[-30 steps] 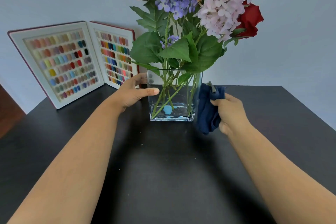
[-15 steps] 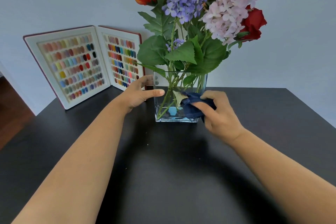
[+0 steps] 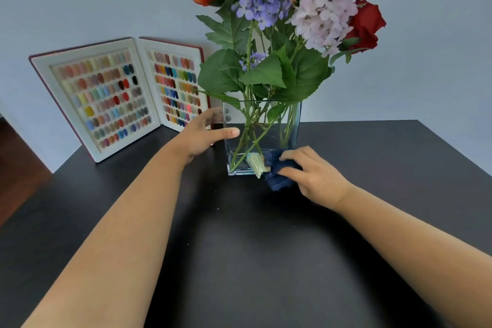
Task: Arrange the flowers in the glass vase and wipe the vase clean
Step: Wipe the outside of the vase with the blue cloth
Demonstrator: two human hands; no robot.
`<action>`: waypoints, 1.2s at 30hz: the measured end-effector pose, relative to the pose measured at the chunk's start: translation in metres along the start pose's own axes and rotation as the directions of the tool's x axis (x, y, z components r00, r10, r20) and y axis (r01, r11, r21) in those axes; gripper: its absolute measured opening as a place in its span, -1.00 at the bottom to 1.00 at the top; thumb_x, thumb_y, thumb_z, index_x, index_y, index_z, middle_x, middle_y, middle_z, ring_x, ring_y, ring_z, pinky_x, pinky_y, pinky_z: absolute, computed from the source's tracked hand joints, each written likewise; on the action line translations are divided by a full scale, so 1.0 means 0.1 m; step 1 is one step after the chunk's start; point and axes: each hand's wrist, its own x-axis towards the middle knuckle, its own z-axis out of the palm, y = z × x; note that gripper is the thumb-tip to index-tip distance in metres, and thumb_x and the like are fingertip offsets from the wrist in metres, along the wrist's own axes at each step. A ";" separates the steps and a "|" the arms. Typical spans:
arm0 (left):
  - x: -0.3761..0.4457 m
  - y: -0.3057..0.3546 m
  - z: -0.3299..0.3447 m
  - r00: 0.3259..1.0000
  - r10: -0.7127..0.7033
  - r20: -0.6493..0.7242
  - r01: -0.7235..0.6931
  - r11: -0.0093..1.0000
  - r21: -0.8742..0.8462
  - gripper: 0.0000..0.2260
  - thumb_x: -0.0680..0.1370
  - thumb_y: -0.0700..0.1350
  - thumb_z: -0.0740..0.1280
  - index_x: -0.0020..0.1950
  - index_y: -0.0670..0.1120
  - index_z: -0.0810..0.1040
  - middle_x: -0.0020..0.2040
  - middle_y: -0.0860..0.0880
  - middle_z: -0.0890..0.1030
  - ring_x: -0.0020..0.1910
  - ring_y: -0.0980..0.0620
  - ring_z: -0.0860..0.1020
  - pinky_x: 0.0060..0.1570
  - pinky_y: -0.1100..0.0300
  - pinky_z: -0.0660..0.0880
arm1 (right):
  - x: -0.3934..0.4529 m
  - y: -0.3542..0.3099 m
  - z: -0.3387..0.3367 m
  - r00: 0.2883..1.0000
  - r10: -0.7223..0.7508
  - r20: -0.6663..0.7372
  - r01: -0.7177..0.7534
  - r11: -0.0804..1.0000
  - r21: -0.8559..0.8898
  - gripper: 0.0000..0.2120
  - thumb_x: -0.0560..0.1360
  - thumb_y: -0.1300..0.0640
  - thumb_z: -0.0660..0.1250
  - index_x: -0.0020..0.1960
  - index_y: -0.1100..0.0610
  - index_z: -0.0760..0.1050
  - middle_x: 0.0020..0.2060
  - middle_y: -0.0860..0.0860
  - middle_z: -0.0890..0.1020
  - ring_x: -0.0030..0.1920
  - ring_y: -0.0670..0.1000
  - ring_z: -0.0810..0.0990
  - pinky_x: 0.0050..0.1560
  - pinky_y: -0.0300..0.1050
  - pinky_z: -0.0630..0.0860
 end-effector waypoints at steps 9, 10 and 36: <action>-0.01 0.00 0.00 1.000 0.008 0.007 -0.008 1.000 -0.014 -0.29 0.25 0.15 0.54 0.37 0.01 0.48 0.29 0.03 0.58 0.35 0.11 0.45 0.40 0.05 0.30 | 0.01 -0.20 0.02 0.989 0.109 0.097 -0.120 0.986 0.114 -0.63 0.28 0.46 0.42 0.02 0.17 0.67 0.01 0.13 0.66 -0.07 0.22 0.62 -0.17 0.06 0.62; -0.01 0.00 0.00 1.000 0.010 0.004 -0.010 1.000 -0.014 -0.29 0.25 0.16 0.54 0.36 0.01 0.49 0.28 0.03 0.59 0.35 0.11 0.45 0.42 0.04 0.28 | 0.02 -0.21 0.03 0.988 0.110 0.106 -0.122 0.986 0.117 -0.64 0.30 0.45 0.42 0.03 0.17 0.66 0.02 0.13 0.65 -0.06 0.22 0.61 -0.16 0.08 0.62; 0.01 -0.02 0.01 1.000 -0.008 -0.015 0.008 1.000 -0.007 -0.44 0.41 -0.02 0.52 0.38 -0.02 0.46 0.25 0.03 0.58 0.31 0.12 0.45 0.29 0.16 0.29 | 0.29 -0.21 -0.20 0.996 -0.084 -0.037 0.088 0.990 0.106 -0.67 0.35 0.44 0.34 0.09 0.30 0.62 0.01 0.19 0.67 -0.09 0.23 0.61 -0.01 0.04 0.59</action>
